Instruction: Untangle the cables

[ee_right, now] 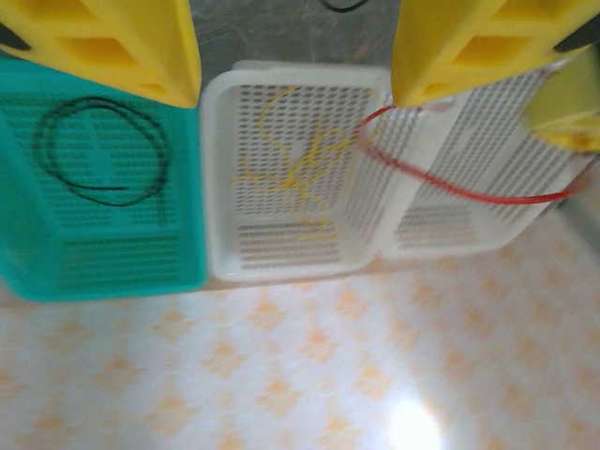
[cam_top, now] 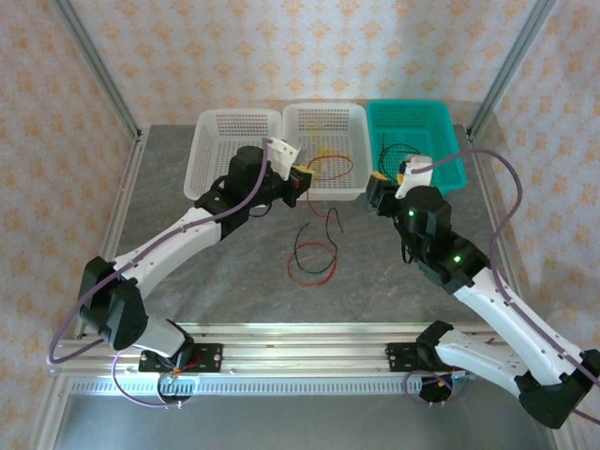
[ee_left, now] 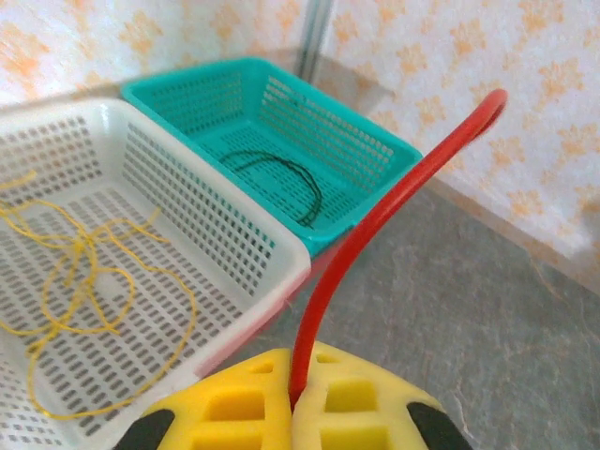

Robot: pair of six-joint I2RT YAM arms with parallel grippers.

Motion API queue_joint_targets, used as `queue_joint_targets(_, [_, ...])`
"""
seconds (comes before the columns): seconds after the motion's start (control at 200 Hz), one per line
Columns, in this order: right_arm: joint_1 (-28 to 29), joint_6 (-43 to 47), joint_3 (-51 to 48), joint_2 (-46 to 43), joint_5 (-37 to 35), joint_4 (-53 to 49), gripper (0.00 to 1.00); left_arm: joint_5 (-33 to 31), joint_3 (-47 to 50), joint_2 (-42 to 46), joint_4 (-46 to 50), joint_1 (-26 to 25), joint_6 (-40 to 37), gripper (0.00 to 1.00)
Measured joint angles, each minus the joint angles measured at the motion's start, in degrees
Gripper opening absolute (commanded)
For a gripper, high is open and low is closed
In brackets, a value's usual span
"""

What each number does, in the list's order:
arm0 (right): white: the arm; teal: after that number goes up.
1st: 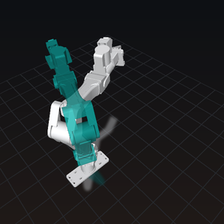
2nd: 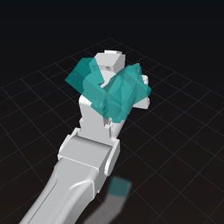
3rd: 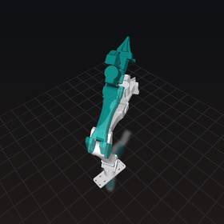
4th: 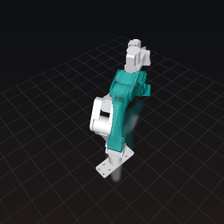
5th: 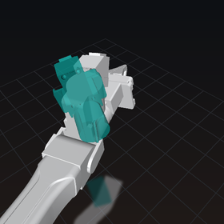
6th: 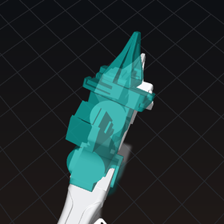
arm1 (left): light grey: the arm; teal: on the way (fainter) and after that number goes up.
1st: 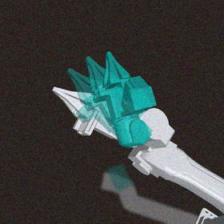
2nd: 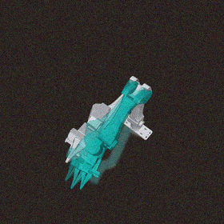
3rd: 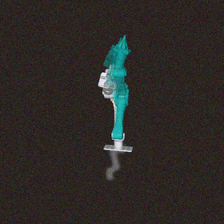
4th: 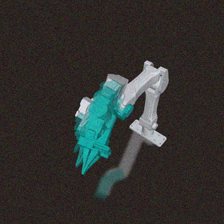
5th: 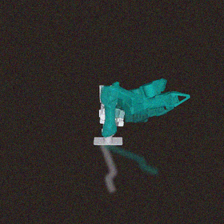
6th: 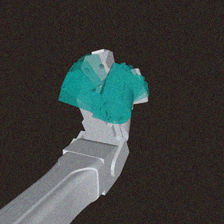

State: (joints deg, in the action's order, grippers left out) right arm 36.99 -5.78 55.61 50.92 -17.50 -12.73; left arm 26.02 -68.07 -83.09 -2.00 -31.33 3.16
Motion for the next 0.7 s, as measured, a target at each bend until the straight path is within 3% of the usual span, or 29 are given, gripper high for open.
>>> queue_joint_targets(0.11, [-1.11,-4.92,-1.90,0.13,-5.68,0.37,0.55,-3.52,0.00,1.92,1.25,0.00,0.00,0.00])
queue_joint_targets(0.215, [-1.81,-8.00,-5.35,0.35,-5.99,0.90,0.56,-5.84,0.00,2.71,2.89,0.00,0.13,0.00])
queue_joint_targets(0.406, [-1.79,-9.94,-13.44,1.44,2.82,4.48,0.57,-8.68,0.00,2.97,5.46,0.00,1.55,0.00])
queue_joint_targets(0.701, [0.76,-11.13,-18.34,8.24,14.97,14.19,0.58,-10.51,0.00,3.98,6.56,0.00,4.15,0.00])
